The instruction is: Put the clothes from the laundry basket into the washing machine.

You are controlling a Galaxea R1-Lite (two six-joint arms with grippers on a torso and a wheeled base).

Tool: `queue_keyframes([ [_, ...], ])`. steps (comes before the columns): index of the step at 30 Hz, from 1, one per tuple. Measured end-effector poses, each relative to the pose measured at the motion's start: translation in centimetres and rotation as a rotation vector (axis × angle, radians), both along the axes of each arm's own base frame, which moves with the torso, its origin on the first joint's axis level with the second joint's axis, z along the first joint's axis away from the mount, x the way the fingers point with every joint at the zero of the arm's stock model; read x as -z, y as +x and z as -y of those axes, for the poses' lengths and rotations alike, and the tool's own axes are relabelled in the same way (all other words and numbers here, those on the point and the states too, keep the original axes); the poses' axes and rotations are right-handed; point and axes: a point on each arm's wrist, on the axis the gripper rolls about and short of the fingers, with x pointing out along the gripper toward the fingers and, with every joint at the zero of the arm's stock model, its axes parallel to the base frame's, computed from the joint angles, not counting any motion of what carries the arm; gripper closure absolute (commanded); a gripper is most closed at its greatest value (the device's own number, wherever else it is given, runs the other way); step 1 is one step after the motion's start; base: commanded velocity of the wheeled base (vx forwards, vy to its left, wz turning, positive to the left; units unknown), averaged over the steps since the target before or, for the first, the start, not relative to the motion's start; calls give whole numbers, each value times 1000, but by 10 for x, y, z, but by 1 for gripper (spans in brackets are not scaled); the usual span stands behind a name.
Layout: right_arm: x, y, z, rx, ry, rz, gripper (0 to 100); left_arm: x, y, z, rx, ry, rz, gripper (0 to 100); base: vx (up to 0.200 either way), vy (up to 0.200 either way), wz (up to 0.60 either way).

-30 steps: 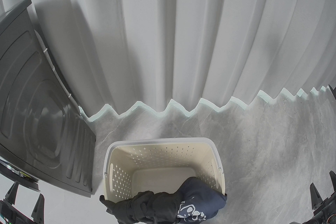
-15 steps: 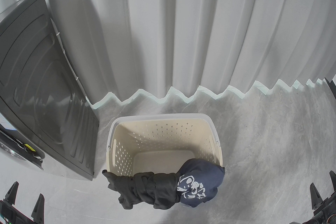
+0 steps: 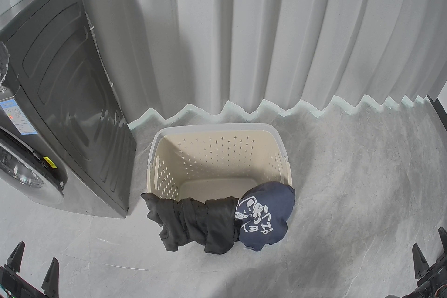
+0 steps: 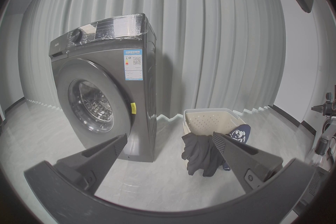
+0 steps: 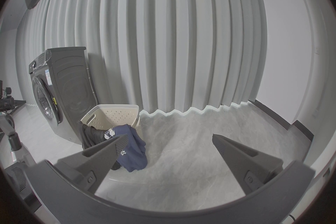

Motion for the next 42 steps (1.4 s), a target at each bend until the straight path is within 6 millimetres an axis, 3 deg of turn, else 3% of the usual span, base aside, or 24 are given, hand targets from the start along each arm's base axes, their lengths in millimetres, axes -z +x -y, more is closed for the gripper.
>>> queue_keyframes([
  [15,0,0,0,1,0,0,0,0,0,0,1,0,0,0,0,0,0],
  [42,0,0,0,1,0,0,0,0,0,0,2,-3,1,0,0,200,0],
])
